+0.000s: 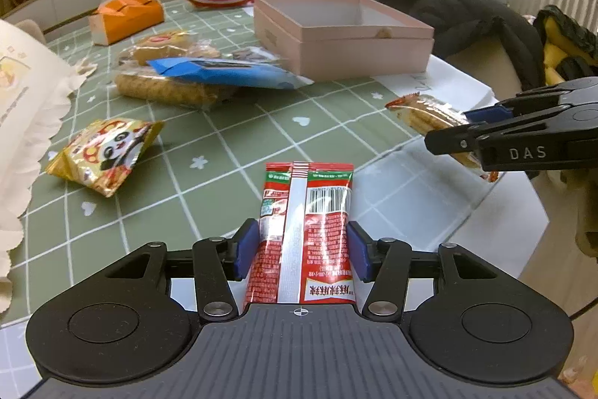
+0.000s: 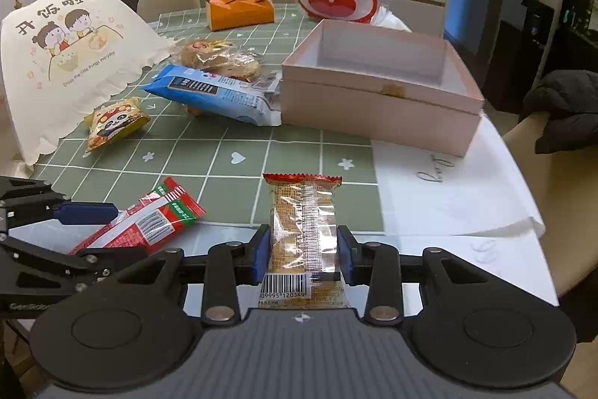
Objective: Organize snacks
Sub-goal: 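Carry both snacks into the pink box and open both grippers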
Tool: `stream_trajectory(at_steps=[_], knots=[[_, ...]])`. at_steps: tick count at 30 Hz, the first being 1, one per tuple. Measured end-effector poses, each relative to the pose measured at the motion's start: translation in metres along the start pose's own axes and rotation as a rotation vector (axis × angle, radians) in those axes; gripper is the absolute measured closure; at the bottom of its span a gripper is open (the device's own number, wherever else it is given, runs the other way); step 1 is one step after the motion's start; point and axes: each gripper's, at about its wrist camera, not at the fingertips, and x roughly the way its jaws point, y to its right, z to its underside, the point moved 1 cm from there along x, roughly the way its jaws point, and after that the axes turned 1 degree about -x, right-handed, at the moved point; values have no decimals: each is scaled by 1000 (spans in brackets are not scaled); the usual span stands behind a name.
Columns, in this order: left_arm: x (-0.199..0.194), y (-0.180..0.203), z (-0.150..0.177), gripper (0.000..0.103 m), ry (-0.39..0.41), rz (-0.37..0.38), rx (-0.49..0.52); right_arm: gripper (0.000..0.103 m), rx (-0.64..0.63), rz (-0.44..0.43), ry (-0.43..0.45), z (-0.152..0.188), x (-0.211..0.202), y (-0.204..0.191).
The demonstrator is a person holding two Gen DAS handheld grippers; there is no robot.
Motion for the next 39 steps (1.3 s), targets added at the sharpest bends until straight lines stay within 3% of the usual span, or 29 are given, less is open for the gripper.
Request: stream_trajectory(at_steps=[7, 17, 22, 25, 26, 28, 29, 31, 36, 39], knots=[[-4, 15, -25, 53, 23, 63, -1, 67, 11, -8, 56, -7, -25, 16], [-11, 2, -151, 54, 264, 133, -87, 67, 28, 51, 217, -95, -46, 60], [27, -16, -220, 53, 260, 218, -183, 67, 48, 77, 225, -146, -16, 86], [73, -38, -259, 49, 218, 315, -317, 66, 47, 77, 193, -174, 15, 100], [92, -45, -266, 47, 192, 350, -363, 61, 41, 54, 165, -183, 30, 107], [138, -57, -271, 48, 117, 386, -428, 47, 74, 62, 123, -192, 53, 118], [159, -59, -270, 50, 87, 371, -428, 43, 97, 79, 108, -192, 63, 125], [176, -63, -261, 51, 65, 334, -395, 42, 120, 95, 66, -185, 78, 135], [127, -81, -234, 51, 172, 288, -310, 42, 99, 143, 31, -156, 84, 139], [80, -104, -203, 51, 210, 164, -288, 42, 115, 109, 25, -144, 76, 132]])
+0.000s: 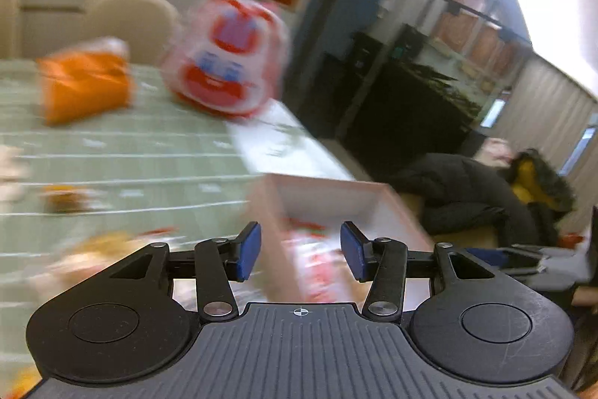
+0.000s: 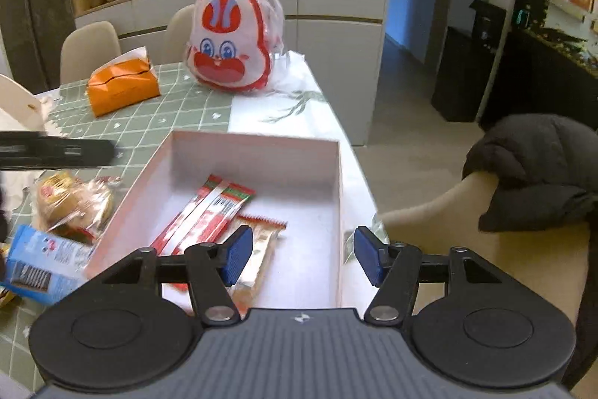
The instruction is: Organize snacks
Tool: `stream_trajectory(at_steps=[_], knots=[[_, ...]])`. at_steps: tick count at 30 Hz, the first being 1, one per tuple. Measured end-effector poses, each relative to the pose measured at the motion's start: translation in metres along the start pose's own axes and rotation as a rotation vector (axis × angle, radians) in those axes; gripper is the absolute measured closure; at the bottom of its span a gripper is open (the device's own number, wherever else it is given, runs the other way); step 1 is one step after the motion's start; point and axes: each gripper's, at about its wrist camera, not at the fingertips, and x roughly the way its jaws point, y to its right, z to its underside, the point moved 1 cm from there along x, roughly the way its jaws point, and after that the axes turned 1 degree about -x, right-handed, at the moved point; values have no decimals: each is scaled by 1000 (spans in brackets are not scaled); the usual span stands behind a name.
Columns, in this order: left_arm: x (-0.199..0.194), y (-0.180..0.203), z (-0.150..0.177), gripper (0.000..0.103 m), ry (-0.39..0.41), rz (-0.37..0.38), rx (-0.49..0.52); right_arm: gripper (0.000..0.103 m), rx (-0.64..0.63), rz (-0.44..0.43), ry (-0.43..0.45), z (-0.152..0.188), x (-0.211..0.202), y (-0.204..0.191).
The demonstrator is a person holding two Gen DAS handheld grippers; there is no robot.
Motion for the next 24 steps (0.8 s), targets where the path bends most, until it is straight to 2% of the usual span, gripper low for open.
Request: stream_trajectory(at_steps=[3, 5, 7, 8, 11, 16, 19, 24], knots=[[-49, -34, 18, 51, 28, -168, -20, 38, 1, -48, 8, 9, -10, -18], [-74, -58, 30, 51, 19, -280, -57, 35, -13, -77, 15, 14, -16, -36], [-93, -82, 46, 51, -18, -361, -117, 34, -41, -100, 15, 17, -18, -57], [-99, -91, 54, 51, -38, -376, -141, 34, -57, -111, 12, 18, -19, -69], [-112, -110, 77, 51, -88, -387, -202, 34, -99, -147, 1, 19, -21, -101], [-115, -119, 99, 51, -111, -326, -255, 33, -144, -186, -13, 17, -21, -147], [-108, -126, 104, 50, -79, -286, -279, 31, -149, -203, -23, 6, -17, -170], [-82, -144, 90, 51, -6, -232, -284, 24, -90, -244, -99, -37, 13, -208]])
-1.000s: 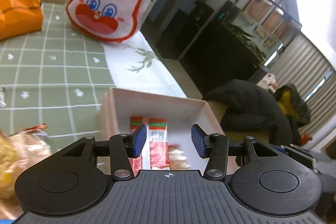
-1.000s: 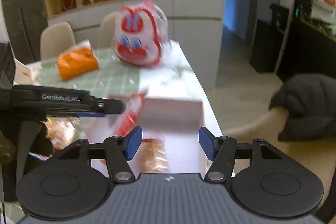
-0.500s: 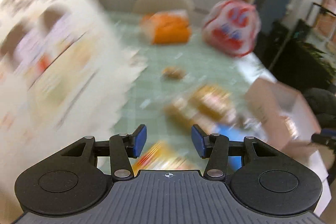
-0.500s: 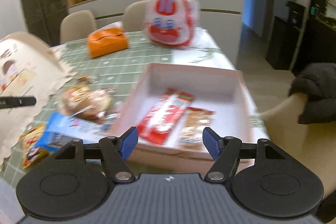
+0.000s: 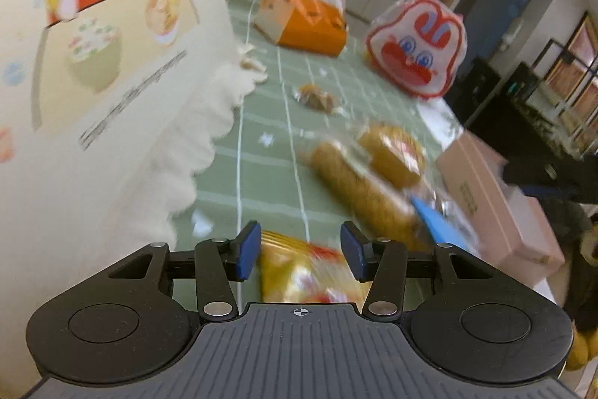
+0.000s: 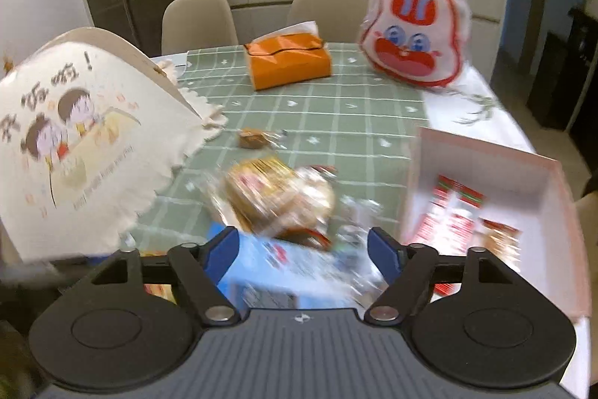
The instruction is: Organize snacks
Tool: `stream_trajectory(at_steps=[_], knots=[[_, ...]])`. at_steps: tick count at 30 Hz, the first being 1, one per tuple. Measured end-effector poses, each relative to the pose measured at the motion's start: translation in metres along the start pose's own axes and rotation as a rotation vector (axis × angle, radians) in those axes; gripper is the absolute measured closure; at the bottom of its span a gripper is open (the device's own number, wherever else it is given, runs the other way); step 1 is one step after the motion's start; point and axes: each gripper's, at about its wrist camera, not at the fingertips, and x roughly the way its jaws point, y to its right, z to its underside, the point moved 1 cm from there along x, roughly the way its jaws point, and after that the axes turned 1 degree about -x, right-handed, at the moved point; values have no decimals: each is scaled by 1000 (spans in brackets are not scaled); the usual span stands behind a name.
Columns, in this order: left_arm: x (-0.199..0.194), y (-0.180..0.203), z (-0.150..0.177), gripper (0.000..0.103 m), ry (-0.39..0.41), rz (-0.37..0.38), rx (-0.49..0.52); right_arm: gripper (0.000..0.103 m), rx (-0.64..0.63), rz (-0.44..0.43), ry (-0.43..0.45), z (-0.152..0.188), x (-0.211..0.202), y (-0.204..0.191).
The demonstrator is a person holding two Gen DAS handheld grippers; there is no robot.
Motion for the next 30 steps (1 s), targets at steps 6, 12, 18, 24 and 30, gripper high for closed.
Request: stream_trajectory(at_steps=[6, 12, 18, 24, 30], knots=[[-10, -8, -2, 51, 29, 24, 29, 22, 33, 65, -92, -61, 89, -32], [-16, -17, -2, 51, 26, 35, -11, 22, -44, 180, -154, -105, 198, -66], [-15, -22, -1, 51, 0, 66, -42, 31, 29, 120, -273, -116, 240, -68], [-13, -17, 4, 51, -23, 75, -19, 40, -40, 82, -206, -105, 183, -80], [-13, -10, 6, 51, -23, 49, 28, 40, -91, -15, -116, -58, 68, -67]])
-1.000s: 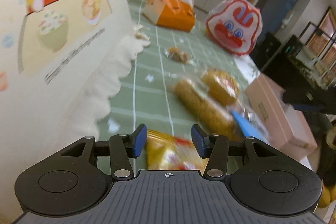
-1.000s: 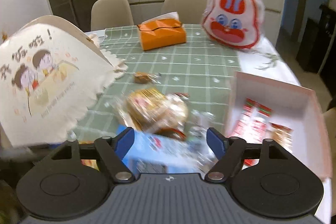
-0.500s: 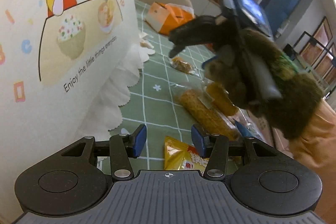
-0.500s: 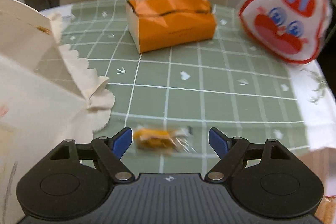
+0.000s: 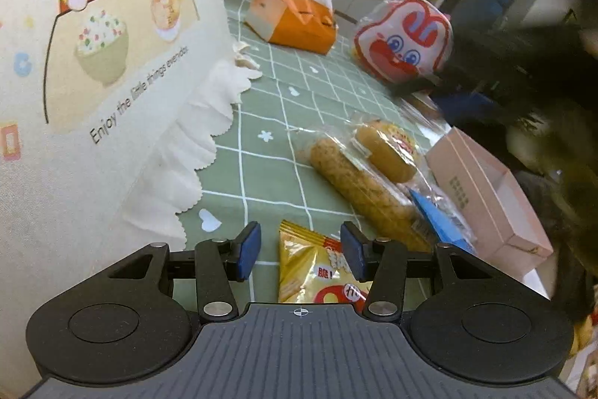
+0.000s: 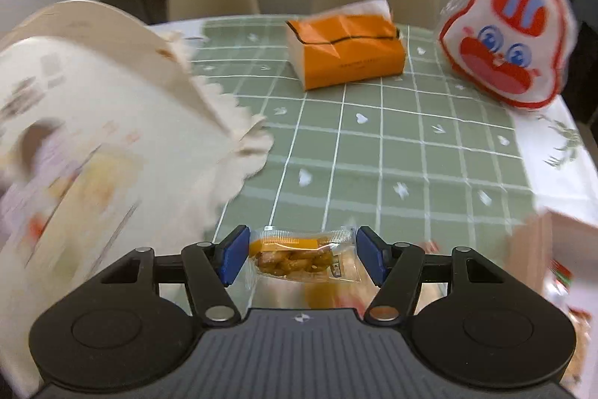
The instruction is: Organize snacks
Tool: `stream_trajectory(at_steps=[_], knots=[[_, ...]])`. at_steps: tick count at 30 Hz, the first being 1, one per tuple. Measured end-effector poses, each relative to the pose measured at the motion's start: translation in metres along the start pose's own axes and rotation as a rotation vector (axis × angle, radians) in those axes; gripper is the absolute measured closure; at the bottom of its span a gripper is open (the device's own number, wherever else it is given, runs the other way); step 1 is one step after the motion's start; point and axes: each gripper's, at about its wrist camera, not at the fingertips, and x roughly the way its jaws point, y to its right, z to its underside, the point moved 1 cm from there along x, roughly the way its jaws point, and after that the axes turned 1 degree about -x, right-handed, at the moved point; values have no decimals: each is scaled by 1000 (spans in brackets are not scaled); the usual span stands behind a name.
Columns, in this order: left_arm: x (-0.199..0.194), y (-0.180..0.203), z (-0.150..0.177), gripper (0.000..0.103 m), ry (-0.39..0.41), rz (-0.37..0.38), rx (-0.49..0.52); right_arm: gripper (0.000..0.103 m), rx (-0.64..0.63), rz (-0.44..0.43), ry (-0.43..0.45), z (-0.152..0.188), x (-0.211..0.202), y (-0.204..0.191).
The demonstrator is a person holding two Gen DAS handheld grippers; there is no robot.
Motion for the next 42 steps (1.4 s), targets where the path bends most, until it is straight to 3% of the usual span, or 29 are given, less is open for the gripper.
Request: stream_trajectory(at_steps=[4, 7, 10, 15, 20, 27, 30, 32, 35, 38, 42], knots=[[2, 10, 5, 51, -6, -5, 51, 40, 0, 8, 33, 71, -52, 22], [6, 18, 9, 51, -17, -3, 92, 39, 11, 83, 68, 125, -75, 39], [7, 26, 13, 51, -22, -13, 115, 39, 23, 158, 65, 171, -82, 54], [2, 42, 28, 51, -42, 15, 142, 30, 81, 139, 54, 219, -83, 71], [-6, 66, 54, 50, -86, 112, 258, 26, 111, 183, 100, 244, -81, 76], [-37, 97, 72, 51, -2, 18, 398, 24, 73, 250, 207, 271, -82, 66], [-40, 115, 85, 50, -53, 7, 502, 21, 61, 275, 242, 281, -83, 68], [-33, 124, 95, 50, -96, -42, 563, 21, 96, 247, 256, 282, -87, 75], [-29, 132, 103, 44, -85, -90, 612, 20, 160, 194, 254, 283, -87, 89], [-28, 136, 107, 27, -106, -61, 645, 16, 192, 145, 273, 287, -89, 97], [-32, 134, 108, 29, -82, -56, 650, 15, 190, 135, 283, 289, -89, 96]])
